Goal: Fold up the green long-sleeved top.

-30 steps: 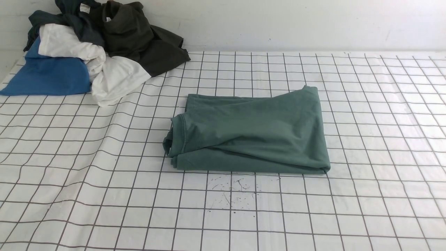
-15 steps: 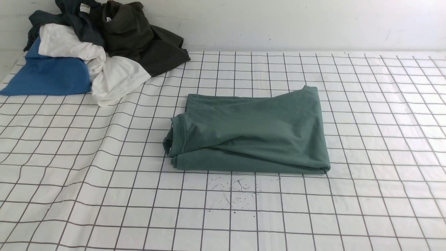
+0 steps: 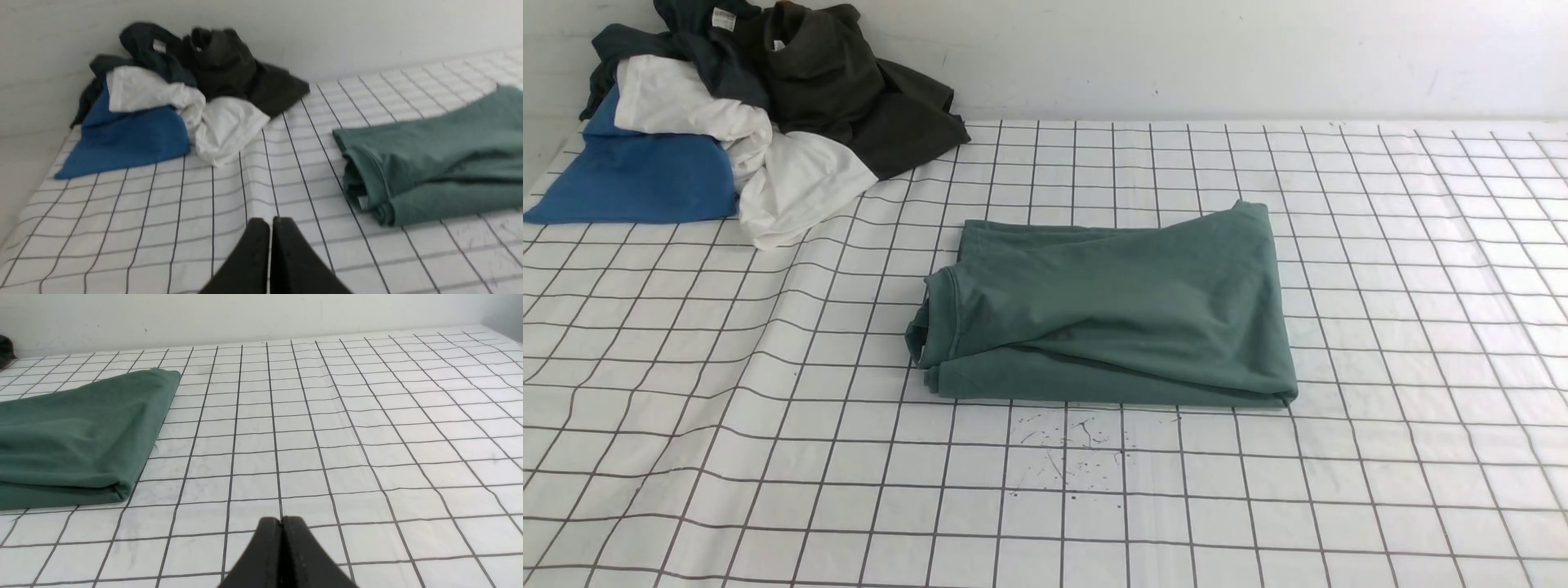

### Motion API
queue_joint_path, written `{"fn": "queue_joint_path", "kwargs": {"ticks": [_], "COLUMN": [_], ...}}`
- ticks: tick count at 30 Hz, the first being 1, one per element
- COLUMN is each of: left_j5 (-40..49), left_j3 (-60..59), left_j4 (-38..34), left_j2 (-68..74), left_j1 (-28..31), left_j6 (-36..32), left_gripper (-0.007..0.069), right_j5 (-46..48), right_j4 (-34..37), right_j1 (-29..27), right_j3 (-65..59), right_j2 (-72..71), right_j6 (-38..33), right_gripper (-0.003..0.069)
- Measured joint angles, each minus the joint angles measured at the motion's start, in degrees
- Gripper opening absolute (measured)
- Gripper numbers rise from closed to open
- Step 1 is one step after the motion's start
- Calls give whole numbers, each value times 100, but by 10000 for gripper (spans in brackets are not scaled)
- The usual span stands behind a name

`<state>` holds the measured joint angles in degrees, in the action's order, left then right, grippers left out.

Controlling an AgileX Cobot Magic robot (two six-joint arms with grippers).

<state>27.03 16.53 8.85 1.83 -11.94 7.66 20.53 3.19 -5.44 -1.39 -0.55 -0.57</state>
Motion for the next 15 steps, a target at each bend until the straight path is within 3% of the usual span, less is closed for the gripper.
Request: {"fn": "queue_joint_path", "kwargs": {"ticks": [7,15], "left_j5": [-1177,-1110], "left_j3": [-1251,-1810], "left_j4": [-1173,-983], "left_j2": [-244,-244], "left_j1": [1139,966], "left_j6": [-485,-665], "left_gripper": [-8,-8], "right_j5": [0,5], "right_j4": [0,0], "right_j1": [0,0], "right_j3": [0,0], "right_j2": [0,0], "right_j6": [0,0], "right_gripper": [-14,-14]}}
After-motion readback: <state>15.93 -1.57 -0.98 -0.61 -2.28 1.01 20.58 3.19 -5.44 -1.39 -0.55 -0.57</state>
